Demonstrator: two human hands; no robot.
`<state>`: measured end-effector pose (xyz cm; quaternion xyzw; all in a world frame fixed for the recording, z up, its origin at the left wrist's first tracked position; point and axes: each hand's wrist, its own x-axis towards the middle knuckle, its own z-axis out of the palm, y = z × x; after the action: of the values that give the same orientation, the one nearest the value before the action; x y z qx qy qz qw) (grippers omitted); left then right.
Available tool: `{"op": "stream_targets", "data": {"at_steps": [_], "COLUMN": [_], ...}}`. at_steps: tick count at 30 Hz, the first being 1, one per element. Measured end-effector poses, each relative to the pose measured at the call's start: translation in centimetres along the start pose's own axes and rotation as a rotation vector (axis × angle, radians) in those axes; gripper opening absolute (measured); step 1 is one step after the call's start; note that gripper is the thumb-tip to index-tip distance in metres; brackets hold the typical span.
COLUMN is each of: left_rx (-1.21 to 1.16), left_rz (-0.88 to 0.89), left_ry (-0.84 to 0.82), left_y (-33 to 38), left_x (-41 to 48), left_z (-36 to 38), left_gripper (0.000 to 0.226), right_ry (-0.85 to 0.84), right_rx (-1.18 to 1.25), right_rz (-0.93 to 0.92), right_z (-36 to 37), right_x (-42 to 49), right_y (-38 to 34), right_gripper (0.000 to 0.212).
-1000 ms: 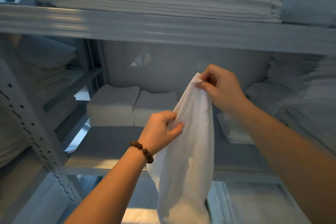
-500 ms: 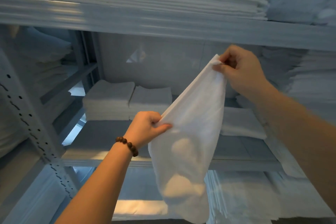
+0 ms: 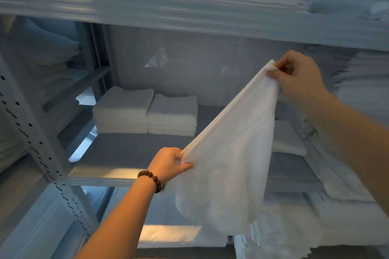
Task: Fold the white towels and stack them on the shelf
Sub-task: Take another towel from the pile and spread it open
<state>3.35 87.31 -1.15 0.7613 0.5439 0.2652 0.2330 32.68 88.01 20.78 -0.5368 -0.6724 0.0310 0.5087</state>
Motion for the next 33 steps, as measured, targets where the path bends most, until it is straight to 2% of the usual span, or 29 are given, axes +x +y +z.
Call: {"op": "stream_targets", "data": {"at_steps": [6,12,17,21,25,27,29,33], "left_rx": [0.03,0.075,0.061,-0.153,-0.198,-0.202,-0.23,-0.379], "left_rz": [-0.099,-0.119,-0.117,-0.15,-0.135,-0.136,-0.13,-0.107], "left_ry": [-0.061,-0.102,-0.121,-0.019,0.065,0.095,0.158,0.289], "left_y": [-1.6,-3.5,-4.4,-4.9,-4.9,-4.9,-4.7,-4.0], "left_x": [-0.7,-1.3,-1.6,-2.1,-2.3,-2.3,-2.3,-2.1], "left_z": [2.3,3.7,4.7,5.6,5.9,5.4,4.6,2.5], "left_gripper": [0.044,0.041,0.038,0.035,0.032,0.025,0.024,0.025], "right_ry": [0.056,0.136,0.193,0.185,0.2,0.207,0.215,0.253], "right_rx": [0.02,-0.026,-0.112,-0.099,-0.075,-0.079,-0.104,-0.068], "right_rz": [0.118,0.195,0.228,0.251,0.29,0.316,0.355,0.445], "right_z": [-1.9,-4.3,-5.7,-6.0,-6.4,-6.8,-7.3,-8.2], "right_x": [0.0,-0.3,-0.2,-0.3,-0.7,-1.1,-1.6,-3.1], "right_y": [2.5,5.1,7.0,7.4,7.9,8.7,9.9,12.7], "right_gripper": [0.023,0.029,0.013,0.016,0.026,0.022,0.009,0.017]}}
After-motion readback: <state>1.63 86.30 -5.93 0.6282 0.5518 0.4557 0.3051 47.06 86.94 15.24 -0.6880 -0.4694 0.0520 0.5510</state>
